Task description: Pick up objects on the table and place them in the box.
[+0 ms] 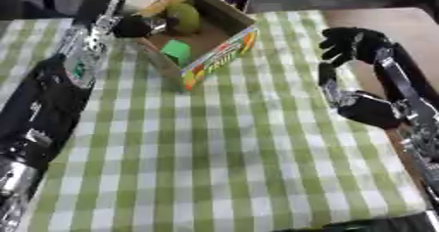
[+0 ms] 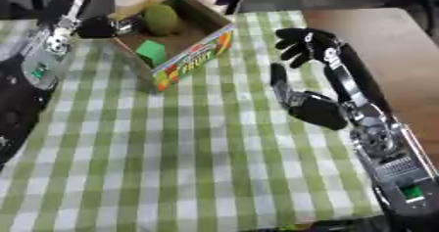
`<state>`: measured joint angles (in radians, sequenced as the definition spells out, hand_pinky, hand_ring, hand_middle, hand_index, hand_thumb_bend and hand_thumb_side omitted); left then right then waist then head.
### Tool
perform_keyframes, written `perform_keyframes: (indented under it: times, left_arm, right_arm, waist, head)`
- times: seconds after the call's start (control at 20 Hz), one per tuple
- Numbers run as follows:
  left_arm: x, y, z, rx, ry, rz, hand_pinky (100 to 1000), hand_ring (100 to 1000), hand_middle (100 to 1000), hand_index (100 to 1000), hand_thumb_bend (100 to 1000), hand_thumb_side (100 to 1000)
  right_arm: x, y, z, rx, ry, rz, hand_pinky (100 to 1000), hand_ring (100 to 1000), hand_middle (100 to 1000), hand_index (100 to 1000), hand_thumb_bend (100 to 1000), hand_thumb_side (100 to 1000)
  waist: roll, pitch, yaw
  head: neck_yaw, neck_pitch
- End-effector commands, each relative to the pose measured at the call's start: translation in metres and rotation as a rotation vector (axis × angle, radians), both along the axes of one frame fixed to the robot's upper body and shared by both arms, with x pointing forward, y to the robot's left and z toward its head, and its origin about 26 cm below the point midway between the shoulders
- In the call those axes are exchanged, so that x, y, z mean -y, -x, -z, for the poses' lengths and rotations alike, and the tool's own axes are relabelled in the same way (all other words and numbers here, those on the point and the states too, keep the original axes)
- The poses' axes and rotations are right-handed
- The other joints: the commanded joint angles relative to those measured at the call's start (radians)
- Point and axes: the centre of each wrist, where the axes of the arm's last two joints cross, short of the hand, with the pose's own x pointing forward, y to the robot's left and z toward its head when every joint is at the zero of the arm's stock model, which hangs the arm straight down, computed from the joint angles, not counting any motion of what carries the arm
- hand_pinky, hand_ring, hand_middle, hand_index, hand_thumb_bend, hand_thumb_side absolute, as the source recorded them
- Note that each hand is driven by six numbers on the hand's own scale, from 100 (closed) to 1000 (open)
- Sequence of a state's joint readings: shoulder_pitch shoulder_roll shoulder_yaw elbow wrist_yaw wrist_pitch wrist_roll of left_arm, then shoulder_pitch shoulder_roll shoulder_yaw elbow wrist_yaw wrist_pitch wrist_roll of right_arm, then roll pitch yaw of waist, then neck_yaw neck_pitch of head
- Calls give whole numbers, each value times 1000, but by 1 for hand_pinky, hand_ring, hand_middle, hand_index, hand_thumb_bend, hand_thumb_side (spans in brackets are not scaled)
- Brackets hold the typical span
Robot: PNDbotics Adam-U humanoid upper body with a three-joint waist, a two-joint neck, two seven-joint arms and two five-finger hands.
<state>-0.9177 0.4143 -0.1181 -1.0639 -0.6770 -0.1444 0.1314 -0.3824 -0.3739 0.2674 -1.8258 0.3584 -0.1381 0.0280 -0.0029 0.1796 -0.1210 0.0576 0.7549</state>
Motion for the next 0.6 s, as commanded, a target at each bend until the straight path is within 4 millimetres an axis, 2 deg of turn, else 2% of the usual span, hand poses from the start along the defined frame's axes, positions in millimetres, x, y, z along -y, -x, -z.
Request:
perform_keyframes:
  times: [0.05, 0.35, 0.6]
  left_arm:
    - [-7, 18, -37, 91, 22, 60, 725, 791, 745, 869, 739, 642]
    - [-19, 60, -46, 136, 128, 154, 713, 772, 704, 838, 642, 623]
    - [-30, 95, -35, 148, 213, 200, 705, 766, 689, 819, 606, 619]
  right_arm:
    - [6, -1, -7, 27, 9, 16, 582, 655, 674, 855, 100, 389]
    - [9, -1, -8, 33, 10, 29, 582, 654, 674, 855, 100, 389]
    - [10, -2, -9, 40, 9, 36, 582, 654, 674, 855, 100, 389]
  waist:
    - [0, -12, 5]
    - [2, -6, 16]
    - [4, 0, 24]
  head:
    - [-10, -8]
    - [-20, -11]
    - [-28, -13]
